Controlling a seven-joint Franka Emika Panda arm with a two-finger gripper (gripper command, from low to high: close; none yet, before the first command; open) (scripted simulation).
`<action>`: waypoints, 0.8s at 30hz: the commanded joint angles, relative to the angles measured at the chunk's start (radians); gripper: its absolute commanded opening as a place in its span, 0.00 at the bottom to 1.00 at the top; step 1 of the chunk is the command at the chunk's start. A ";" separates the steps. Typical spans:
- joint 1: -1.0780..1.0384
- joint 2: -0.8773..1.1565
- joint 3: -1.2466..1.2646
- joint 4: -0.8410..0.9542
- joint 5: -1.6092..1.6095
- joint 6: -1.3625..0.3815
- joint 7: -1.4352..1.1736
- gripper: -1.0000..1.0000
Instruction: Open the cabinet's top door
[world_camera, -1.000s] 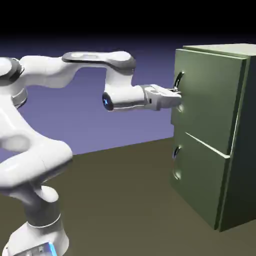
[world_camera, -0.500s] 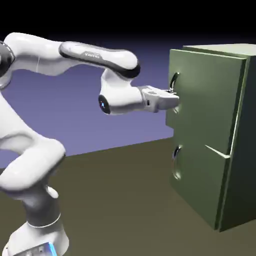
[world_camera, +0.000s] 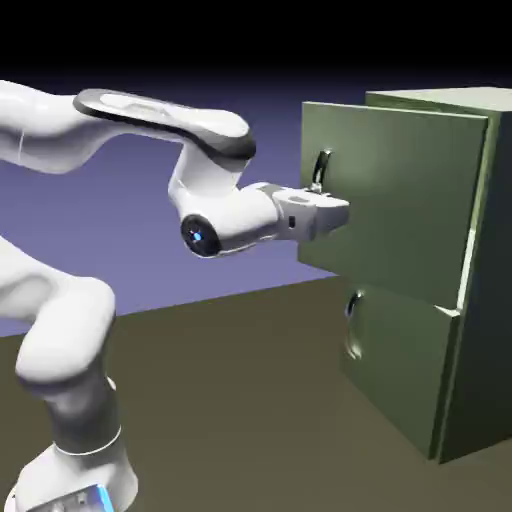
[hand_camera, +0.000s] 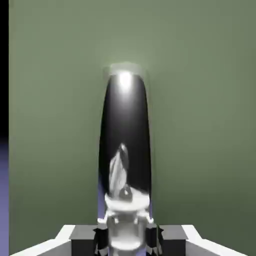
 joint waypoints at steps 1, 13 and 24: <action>0.001 -0.009 -0.028 -0.011 -0.041 -0.028 0.014 0.00; -0.058 0.025 -0.395 -0.014 -0.563 -0.464 0.098 0.00; -0.040 0.323 -0.714 0.244 -0.926 -0.942 0.033 0.00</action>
